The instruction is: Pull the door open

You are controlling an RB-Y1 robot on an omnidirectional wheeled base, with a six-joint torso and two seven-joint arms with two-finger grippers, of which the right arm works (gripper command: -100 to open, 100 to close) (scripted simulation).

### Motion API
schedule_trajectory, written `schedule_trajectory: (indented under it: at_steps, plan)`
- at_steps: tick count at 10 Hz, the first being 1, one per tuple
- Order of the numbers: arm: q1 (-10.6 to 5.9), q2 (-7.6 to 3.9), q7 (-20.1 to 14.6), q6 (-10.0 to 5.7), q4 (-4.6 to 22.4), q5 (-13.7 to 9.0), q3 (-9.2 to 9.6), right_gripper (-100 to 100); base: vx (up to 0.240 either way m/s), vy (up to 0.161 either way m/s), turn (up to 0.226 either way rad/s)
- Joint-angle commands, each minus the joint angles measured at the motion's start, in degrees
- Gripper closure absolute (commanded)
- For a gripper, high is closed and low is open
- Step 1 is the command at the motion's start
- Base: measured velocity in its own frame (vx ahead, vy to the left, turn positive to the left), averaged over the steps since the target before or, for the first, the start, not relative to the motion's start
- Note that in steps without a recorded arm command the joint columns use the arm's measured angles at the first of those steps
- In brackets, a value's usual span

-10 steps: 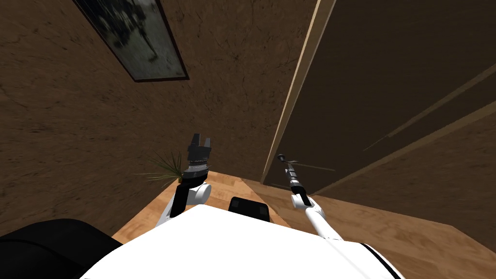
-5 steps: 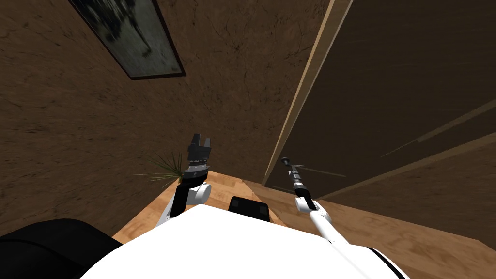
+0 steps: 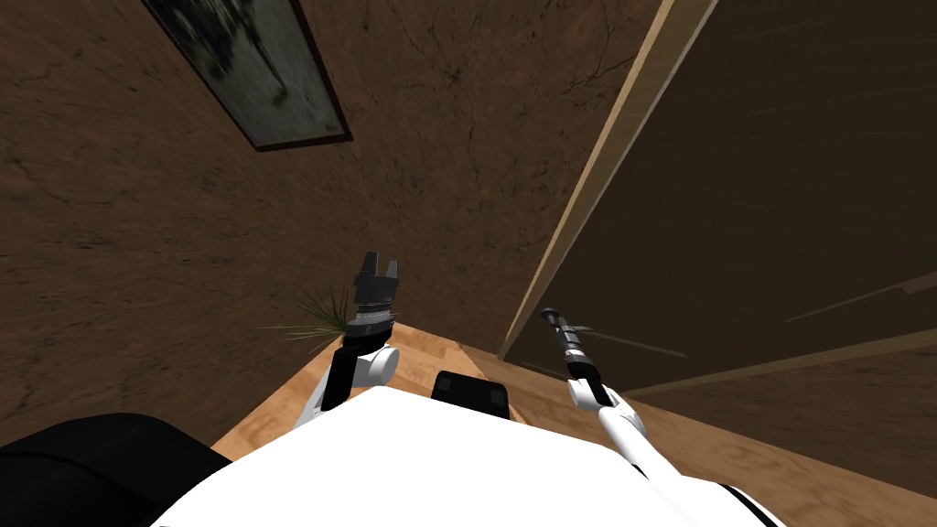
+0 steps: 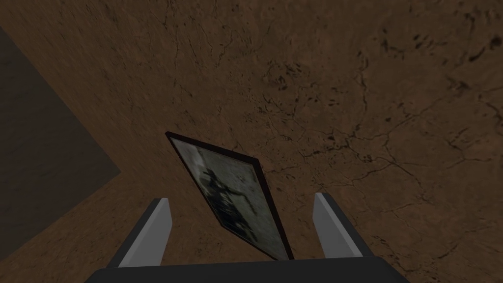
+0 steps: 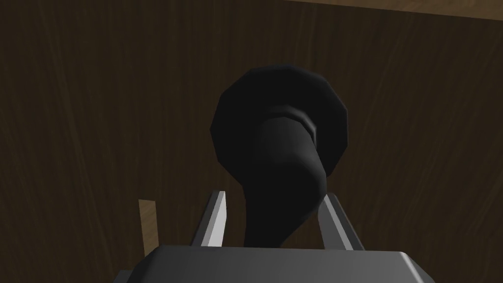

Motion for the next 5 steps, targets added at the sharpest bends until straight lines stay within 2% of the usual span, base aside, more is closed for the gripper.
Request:
schedule_trajectory:
  at_steps: [1,5]
  plan:
    - [0.00,0.03,0.08,0.01,0.03,0.01,0.01,100,-0.022,-0.004,-0.009]
    - [0.00,0.03,0.08,0.01,0.03,0.01,0.01,100,-0.010,-0.002,0.004]
